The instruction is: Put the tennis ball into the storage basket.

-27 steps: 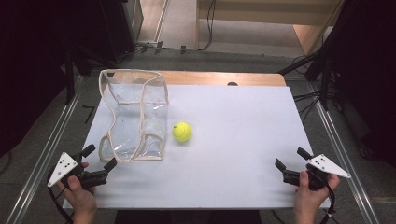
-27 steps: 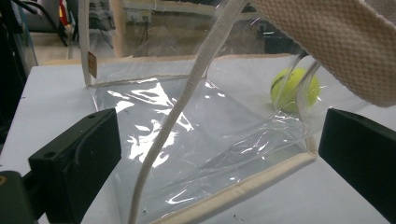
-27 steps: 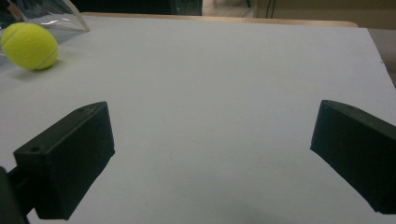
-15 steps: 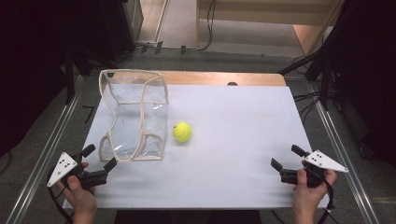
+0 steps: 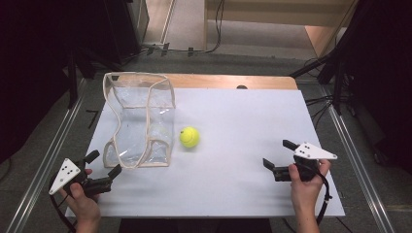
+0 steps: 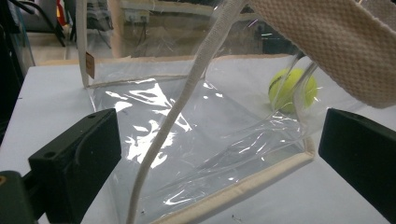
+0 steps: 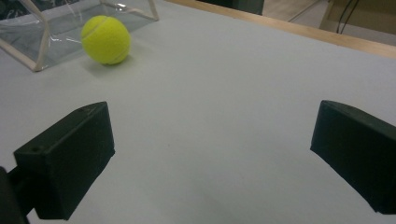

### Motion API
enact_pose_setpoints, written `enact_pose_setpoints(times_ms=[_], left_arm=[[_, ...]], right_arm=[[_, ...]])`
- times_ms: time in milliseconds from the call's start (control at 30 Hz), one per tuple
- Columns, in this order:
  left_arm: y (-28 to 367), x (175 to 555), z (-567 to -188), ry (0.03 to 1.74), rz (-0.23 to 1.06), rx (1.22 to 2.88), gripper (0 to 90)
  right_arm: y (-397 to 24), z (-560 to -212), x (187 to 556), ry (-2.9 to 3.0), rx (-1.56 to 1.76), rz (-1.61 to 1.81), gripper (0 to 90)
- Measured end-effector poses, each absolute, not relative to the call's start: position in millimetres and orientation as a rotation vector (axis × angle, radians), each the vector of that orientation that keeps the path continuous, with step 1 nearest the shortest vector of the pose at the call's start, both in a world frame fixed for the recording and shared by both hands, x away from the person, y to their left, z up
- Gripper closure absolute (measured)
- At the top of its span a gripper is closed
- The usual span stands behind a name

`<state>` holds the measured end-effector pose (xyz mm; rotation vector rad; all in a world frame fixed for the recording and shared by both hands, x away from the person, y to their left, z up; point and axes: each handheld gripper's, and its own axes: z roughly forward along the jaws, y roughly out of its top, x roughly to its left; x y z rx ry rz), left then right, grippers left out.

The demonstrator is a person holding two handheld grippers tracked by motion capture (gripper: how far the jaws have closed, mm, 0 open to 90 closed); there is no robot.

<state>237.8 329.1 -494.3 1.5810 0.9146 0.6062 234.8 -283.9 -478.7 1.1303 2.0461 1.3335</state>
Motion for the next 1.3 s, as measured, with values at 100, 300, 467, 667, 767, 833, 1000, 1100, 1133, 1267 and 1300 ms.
enact_pose_setpoints(times_ms=[100, 300, 467, 667, 767, 833, 1000, 1100, 1133, 1267, 1300], left_arm=[[329, 238, -494, 0.917, 0.608, 1.581, 0.0], [329, 238, -494, 0.908, 0.602, 1.590, 0.0], [328, 238, -494, 0.898, 0.605, 1.600, 0.0], [328, 239, -494, 0.903, 0.603, 1.596, 0.0], [328, 239, -494, 0.898, 0.603, 1.597, 0.0], [328, 238, -494, 0.888, 0.602, 1.592, 0.0], [328, 238, -494, 0.890, 0.603, 1.594, 0.0], [328, 238, -494, 0.890, 0.602, 1.596, 0.0], [328, 238, -494, 0.891, 0.601, 1.596, 0.0], [328, 238, -494, 0.892, 0.599, 1.590, 0.0], [328, 238, -494, 0.892, 0.598, 1.588, 0.0]], right_arm=[[-273, -474, 244, 2.084, 1.107, 1.337, 0.0], [-252, -461, 261, 2.148, 1.044, 1.313, 0.0], [-234, -455, 275, 2.203, 1.013, 1.308, 0.0], [-215, -449, 287, 2.250, 0.967, 1.314, 0.0], [-206, -448, 293, 2.274, 0.950, 1.306, 0.0], [-200, -447, 298, 2.292, 0.932, 1.310, 0.0], [-187, -441, 309, 2.333, 0.893, 1.295, 0.0], [-179, -440, 314, 2.347, 0.874, 1.288, 0.0], [-176, -440, 315, 2.357, 0.871, 1.289, 0.0], [-168, -441, 321, 2.383, 0.861, 1.278, 0.0], [-166, -441, 323, 2.387, 0.860, 1.275, 0.0]])
